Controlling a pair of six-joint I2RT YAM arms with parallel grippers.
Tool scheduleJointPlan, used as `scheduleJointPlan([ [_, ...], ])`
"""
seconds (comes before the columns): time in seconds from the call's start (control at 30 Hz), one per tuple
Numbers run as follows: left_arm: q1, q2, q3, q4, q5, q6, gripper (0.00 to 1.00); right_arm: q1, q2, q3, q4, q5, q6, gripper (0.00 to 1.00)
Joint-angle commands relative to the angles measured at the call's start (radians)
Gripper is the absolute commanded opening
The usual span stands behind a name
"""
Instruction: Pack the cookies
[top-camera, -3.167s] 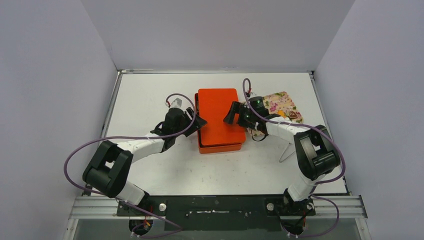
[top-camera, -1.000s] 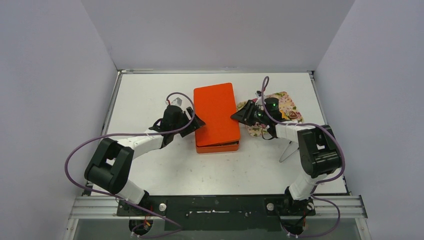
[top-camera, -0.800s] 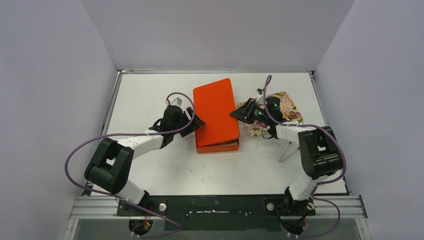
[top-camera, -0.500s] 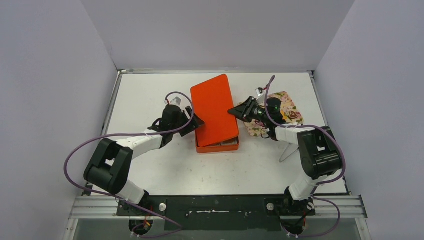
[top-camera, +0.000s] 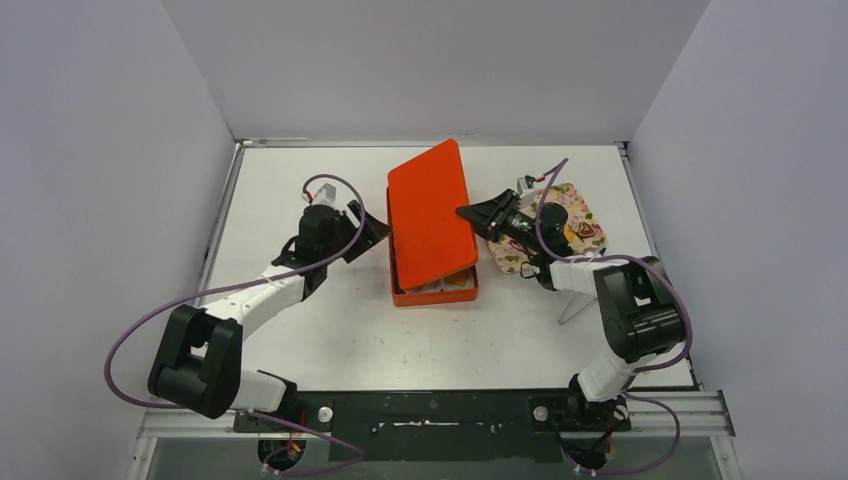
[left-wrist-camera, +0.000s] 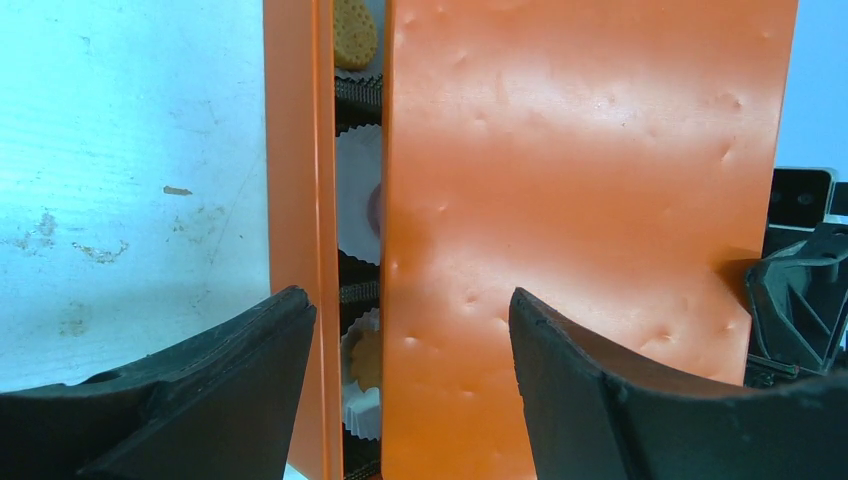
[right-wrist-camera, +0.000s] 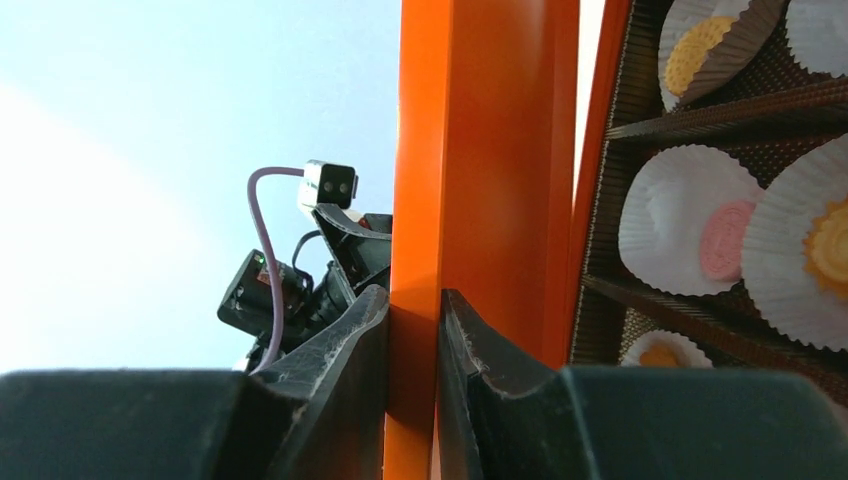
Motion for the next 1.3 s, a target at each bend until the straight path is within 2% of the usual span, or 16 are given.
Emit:
scheduleJointPlan([
  [0.0, 0.010, -0.039, -0.006, 0.013, -0.001, -0.006, 0.69, 0.029, -0.086, -0.003, 0.168, 0.072, 0.091, 0.00],
  [0.33, 0.012, -0.047, -0.026, 0.024, -0.008, -0.015, 0.69, 0.151, -0.034, -0.021, 0.243, 0.197, 0.141, 0.00],
  [0.63, 0.008, 0.026, -0.051, 0.075, 0.026, -0.029, 0.68, 0.150, 0.042, -0.075, 0.262, 0.230, 0.108, 0.00],
  [1.27, -0.029, 0.183, 0.016, 0.104, 0.046, -0.021, 0.68, 0.094, 0.142, -0.146, 0.345, 0.228, 0.091, 0.00],
])
